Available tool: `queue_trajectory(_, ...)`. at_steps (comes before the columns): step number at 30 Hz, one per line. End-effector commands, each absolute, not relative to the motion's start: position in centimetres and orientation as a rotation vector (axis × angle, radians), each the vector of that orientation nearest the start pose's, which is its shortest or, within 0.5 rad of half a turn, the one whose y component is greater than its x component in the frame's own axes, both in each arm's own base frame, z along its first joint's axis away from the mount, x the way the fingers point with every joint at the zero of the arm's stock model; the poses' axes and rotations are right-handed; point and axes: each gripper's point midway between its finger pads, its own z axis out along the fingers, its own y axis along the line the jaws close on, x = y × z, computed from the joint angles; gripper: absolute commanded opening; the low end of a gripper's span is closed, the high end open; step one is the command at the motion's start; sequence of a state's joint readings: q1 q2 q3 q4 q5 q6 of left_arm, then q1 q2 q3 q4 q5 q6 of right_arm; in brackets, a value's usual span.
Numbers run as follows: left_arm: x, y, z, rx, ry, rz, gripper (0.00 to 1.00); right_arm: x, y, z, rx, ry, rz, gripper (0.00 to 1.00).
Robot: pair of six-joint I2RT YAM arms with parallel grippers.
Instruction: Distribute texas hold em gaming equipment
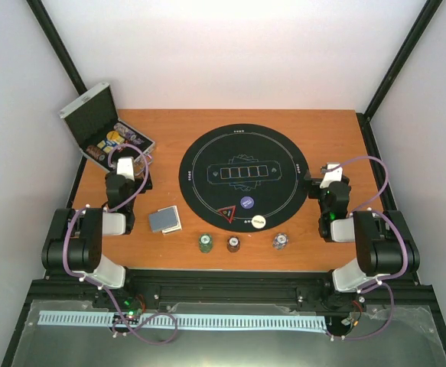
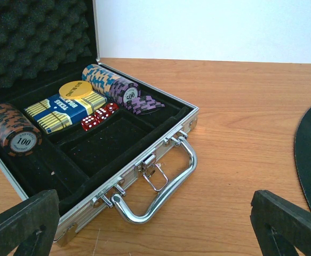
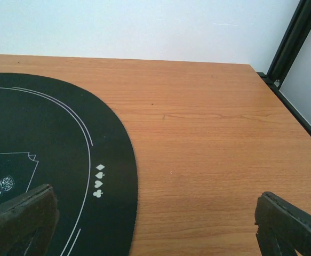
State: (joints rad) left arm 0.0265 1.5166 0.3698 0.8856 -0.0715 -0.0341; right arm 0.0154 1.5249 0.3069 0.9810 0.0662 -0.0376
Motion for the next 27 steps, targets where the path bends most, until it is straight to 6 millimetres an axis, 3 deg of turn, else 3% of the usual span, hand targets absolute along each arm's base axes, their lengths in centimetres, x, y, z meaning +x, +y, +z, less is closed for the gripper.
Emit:
queue_trajectory(1, 40.3, 2.2, 12.3, -0.12, 1.803, 0.047, 1.0, 39.2, -0.8, 12.1, -0.001, 1.769, -0.082, 1.0)
queue_trajectory(7, 40.3, 2.1, 12.3, -0.113, 1.806, 0.039, 1.0, 39.2, -1.0, 12.2, 0.008, 1.767, -0.087, 1.0)
queue_trajectory(12, 42.0, 1.6, 13.7, -0.066, 1.907, 0.015, 1.0, 39.2, -4.2, 13.2, 0.219, 1.806, -0.186, 1.0)
queue_trajectory(15, 43.1, 0.6, 15.1, 0.019, 2.032, -0.02, 1.0, 39.1, -5.3, 16.1, 0.289, 1.767, -0.21, 1.0)
queue_trajectory(17, 42.1, -0.9, 15.7, 0.121, 2.11, -0.118, 1.0, 38.5, -5.6, 18.5, 0.319, 1.712, -0.19, 1.0)
queue_trajectory(19, 41.2, -2.5, 18.0, 0.228, 2.125, -0.211, 1.0, 38.7, -5.8, 21.3, 0.37, 1.687, -0.161, 1.0)
queue_trajectory(22, 39.1, -4.2, 20.7, 0.322, 2.169, -0.309, 1.0, 40.4, -4.9, 23.0, 0.323, 1.849, -0.144, 1.0)
queue_trajectory(25, 36.7, -5.5, 23.1, 0.401, 2.209, -0.396, 1.0, 41.4, -6.4, 24.4, 0.565, 1.927, -0.106, 1.0)
queue_trajectory(27, 35.3, -5.9, 24.8, 0.433, 2.206, -0.411, 1.0, 41.3, -5.5, 24.8, 0.571, 1.973, 0.036, 1.0)
